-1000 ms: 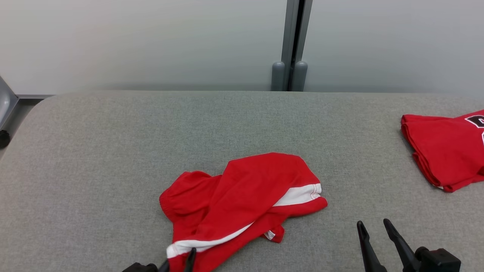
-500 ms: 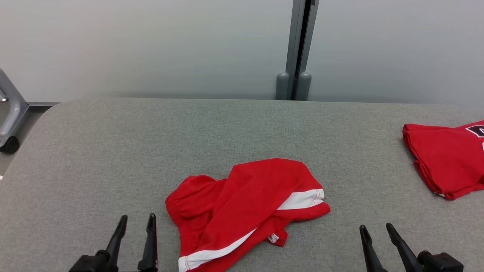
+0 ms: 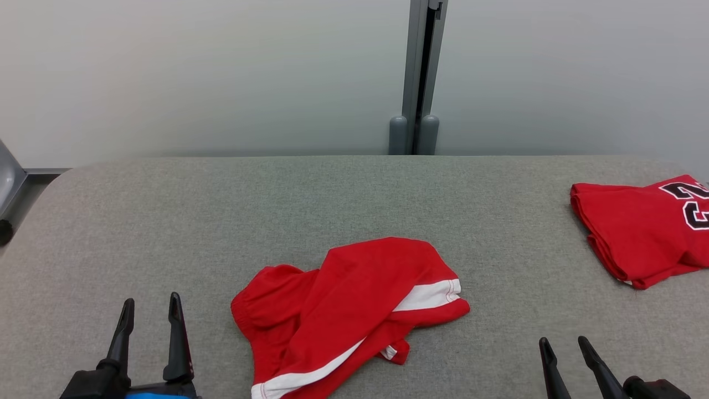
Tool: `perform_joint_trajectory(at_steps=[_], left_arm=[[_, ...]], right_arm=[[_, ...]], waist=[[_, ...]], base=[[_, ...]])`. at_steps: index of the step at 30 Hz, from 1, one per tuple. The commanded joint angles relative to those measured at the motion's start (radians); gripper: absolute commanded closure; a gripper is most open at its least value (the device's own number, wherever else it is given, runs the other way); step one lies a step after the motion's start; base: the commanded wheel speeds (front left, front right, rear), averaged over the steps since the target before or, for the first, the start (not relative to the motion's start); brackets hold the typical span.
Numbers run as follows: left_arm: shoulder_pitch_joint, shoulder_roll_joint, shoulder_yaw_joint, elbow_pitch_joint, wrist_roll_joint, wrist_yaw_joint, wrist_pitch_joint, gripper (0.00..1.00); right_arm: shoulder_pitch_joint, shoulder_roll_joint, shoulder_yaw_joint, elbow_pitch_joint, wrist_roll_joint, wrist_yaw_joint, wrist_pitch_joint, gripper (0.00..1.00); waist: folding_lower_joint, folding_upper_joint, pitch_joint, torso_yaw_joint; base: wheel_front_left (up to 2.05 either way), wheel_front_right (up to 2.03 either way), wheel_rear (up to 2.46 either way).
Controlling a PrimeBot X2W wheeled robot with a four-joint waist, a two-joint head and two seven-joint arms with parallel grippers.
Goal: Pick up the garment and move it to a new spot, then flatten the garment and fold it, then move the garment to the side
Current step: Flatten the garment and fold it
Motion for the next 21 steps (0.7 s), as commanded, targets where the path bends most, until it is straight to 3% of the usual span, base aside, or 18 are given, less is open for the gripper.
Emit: perform_joint_trajectory(at_steps=[1, 11, 21], left_arm=[[0.013, -0.007, 0.015, 0.003, 0.008, -0.010, -0.004, 0.00], [0.031, -0.042, 0.065, 0.018, 0.071, -0.054, -0.004, 0.00], [-0.006, -0.063, 0.065, 0.028, 0.098, -0.083, -0.004, 0.00]], right_arm=[[0.012, -0.002, -0.005, 0.004, 0.004, 0.001, -0.009, 0.00], [0.010, -0.002, -0.011, 0.026, -0.008, 0.001, 0.000, 0.00], [-0.163, -0.055, 0.064, 0.112, -0.037, 0.000, 0.045, 0.00]], waist=[[0.0000, 0.0000, -0.003, -0.003], [0.0000, 0.0000, -0.007, -0.001], [0.0000, 0.0000, 0.010, 0.039]], base=[[0.00, 0.00, 0.00], [0.00, 0.00, 0.00], [0.00, 0.00, 0.00]])
